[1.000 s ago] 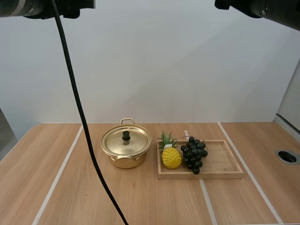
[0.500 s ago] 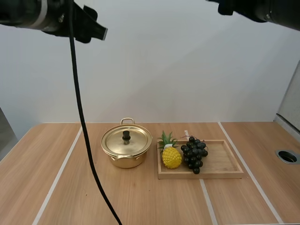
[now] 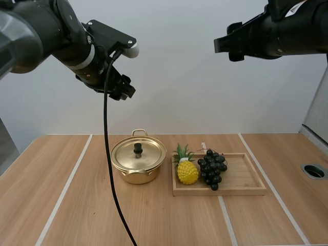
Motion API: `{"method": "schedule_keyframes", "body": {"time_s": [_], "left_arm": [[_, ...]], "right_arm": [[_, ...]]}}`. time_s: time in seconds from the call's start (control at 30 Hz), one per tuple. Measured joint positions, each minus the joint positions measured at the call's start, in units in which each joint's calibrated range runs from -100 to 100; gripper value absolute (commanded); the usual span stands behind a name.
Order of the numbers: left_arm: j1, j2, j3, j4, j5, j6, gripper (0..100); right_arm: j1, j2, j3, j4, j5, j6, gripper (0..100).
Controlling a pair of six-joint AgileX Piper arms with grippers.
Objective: Open the pot, put the grape inside, and close it
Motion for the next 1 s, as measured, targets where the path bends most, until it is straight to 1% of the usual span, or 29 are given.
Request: {"method": "schedule_keyframes", "body": {"time_s": [0.07,0.13,0.27,0.37,0.43,0.5,0.73,1.0], "left_arm": [[-0.16,2.0,0.0,-1.6,2.7,3.1,100],[-0.74,4.2,0.0,-2.1,5.5,5.6,100],[-2.62,9.1,0.0,-2.0,9.5,7.5,100],[-3.97,13.0,0.0,-0.7,11.2,7.8,100],[-4.52,15.8,0.0,0.1,11.4,7.8,100],[-4.83,18.4,-0.3,0.5,12.9,7.8,100],[-4.84,25.2,-3.9,2.6,15.8,7.8,100],[-4.84,31.4,-9.5,3.3,18.0,7.8,100]], "right_arm": [[0.0,1.1,0.0,1.0,2.8,-1.6,100],[0.0,1.9,0.0,1.2,3.4,-2.1,100],[0.0,2.8,0.0,1.3,4.0,-2.4,100],[0.0,2.9,0.0,1.3,4.2,-2.5,100],[0.0,2.9,0.0,1.3,4.4,-2.5,100],[0.0,2.9,0.0,1.3,5.2,-2.5,100],[0.0,3.1,0.0,1.3,6.1,-2.5,100],[0.0,3.1,0.0,1.3,6.6,-2.6,100]]}}
